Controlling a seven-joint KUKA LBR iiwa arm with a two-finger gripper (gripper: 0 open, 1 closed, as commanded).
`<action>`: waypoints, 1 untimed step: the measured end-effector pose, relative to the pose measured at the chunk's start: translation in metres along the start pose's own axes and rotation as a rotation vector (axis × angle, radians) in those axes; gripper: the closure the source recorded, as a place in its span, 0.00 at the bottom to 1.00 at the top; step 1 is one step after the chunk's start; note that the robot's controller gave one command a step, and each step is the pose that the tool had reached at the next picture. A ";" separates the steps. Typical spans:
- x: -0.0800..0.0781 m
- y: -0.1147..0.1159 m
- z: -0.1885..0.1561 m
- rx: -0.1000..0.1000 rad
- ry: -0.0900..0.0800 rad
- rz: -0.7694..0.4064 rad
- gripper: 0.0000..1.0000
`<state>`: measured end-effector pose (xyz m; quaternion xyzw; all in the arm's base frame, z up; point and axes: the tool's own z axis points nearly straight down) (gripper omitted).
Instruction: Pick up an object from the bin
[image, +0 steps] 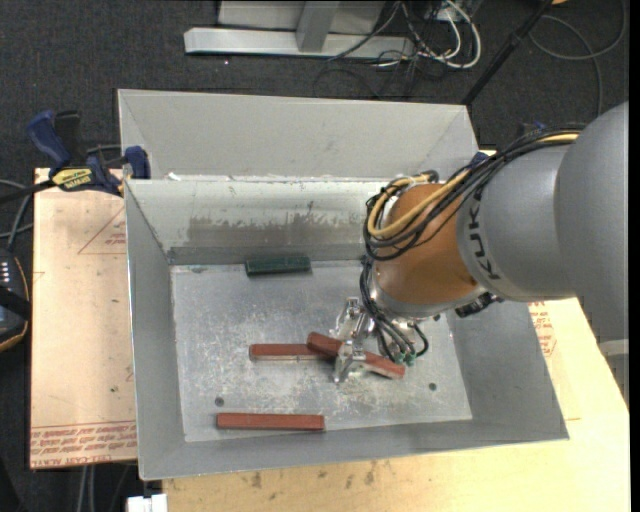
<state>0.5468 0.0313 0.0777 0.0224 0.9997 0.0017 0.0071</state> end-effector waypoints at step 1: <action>0.016 -0.010 -0.194 0.003 0.010 -0.040 1.00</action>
Offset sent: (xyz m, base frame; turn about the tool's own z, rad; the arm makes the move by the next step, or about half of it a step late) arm 0.0000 0.0000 0.0000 0.0000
